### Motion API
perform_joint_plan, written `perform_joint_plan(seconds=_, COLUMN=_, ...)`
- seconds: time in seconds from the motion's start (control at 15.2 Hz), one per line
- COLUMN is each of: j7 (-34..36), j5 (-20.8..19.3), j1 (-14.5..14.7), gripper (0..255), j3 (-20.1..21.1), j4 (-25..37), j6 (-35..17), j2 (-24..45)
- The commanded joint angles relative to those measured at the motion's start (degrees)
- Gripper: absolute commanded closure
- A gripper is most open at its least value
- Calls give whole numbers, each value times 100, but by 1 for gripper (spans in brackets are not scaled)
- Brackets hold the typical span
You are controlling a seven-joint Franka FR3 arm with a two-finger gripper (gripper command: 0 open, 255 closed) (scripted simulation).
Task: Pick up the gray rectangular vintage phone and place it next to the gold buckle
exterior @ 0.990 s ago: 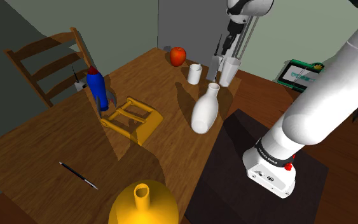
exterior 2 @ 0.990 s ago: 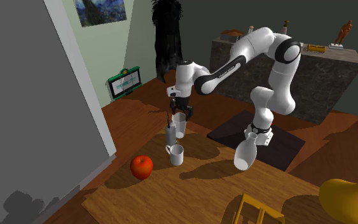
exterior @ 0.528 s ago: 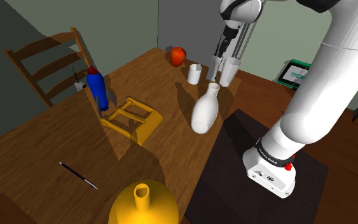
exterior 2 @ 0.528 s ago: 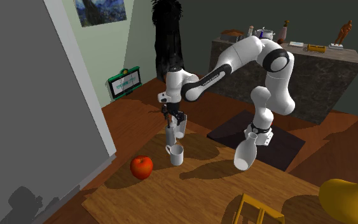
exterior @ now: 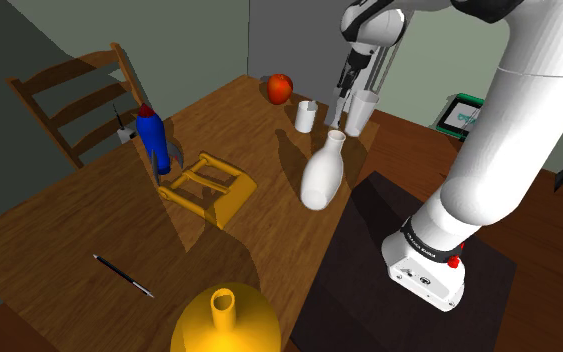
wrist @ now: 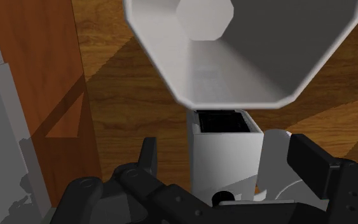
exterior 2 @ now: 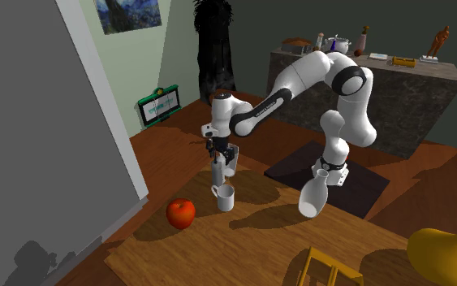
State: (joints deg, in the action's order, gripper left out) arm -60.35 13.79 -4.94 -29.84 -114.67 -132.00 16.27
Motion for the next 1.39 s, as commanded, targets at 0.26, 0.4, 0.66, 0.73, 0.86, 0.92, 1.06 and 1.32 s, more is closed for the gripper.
perform_joint_plan(seconds=0.26, j7=-6, j5=7, j1=-3, gripper=255, j3=3, j4=0, j6=-8, j2=9)
perform_joint_plan(seconds=0.4, j7=-6, j5=7, j1=-3, gripper=255, j3=3, j4=1, j6=-8, j2=9)
perform_joint_plan(seconds=0.66, j7=-6, j5=7, j1=-3, gripper=255, j3=2, j4=0, j6=-8, j2=8)
perform_joint_plan(seconds=0.73, j7=-5, j5=7, j1=-3, gripper=255, j3=2, j4=0, j6=-8, j2=9)
perform_joint_plan(seconds=0.86, j7=-6, j5=7, j1=-3, gripper=255, j3=2, j4=0, j6=-8, j2=9)
perform_joint_plan(seconds=0.92, j7=21, j5=-31, j1=9, gripper=255, j3=-13, j4=24, j6=54, j2=-37)
perform_joint_plan(seconds=1.06, j7=73, j5=-104, j1=30, gripper=255, j3=-41, j4=77, j6=181, j2=-126)
perform_joint_plan(seconds=1.32, j7=171, j5=-239, j1=67, gripper=255, j3=-88, j4=198, j6=439, j2=-292)
